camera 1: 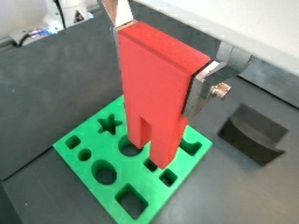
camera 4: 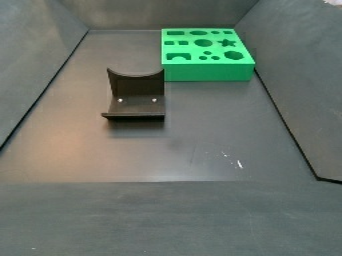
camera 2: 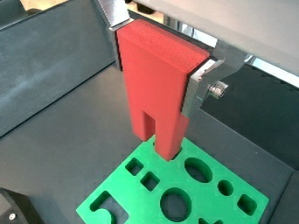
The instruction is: Insert the double-square object.
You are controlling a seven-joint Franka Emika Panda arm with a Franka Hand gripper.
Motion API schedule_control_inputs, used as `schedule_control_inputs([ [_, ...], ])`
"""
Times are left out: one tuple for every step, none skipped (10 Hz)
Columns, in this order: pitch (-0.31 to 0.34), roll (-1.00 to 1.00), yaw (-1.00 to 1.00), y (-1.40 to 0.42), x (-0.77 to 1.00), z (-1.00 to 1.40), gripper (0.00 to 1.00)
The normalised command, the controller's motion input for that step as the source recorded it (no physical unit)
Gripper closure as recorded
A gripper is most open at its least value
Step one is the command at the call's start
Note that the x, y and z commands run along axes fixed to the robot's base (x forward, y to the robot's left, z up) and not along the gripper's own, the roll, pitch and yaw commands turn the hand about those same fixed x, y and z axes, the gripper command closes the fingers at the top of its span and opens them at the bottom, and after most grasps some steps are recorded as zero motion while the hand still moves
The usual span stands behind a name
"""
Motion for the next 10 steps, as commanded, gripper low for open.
schedule_control_inputs([
  [-0.039,0.06,0.35,0.05,-0.3,-1.0,1.0],
  [-0.066,0.08,0.33,0.21,-0.07,-1.0,1.0],
  [-0.009,0.06,0.14,0.25,0.2,-1.0,1.0],
  [0.0,0.03,0.07,0.24,0.22,-1.0,1.0],
  [0.009,0.03,-0.26,0.01,0.29,-0.88,1.0],
  [0.03,0.0,-0.25,0.0,0.44,-0.73,1.0],
  [0.034,0.0,-0.19,0.0,0.37,-0.58,1.0],
  [0.044,0.0,-0.02,0.02,0.15,-0.42,1.0],
  [0.0,0.0,0.0,0.09,0.0,-0.35,1.0],
  [0.0,0.0,0.0,0.09,0.0,-0.31,1.0],
])
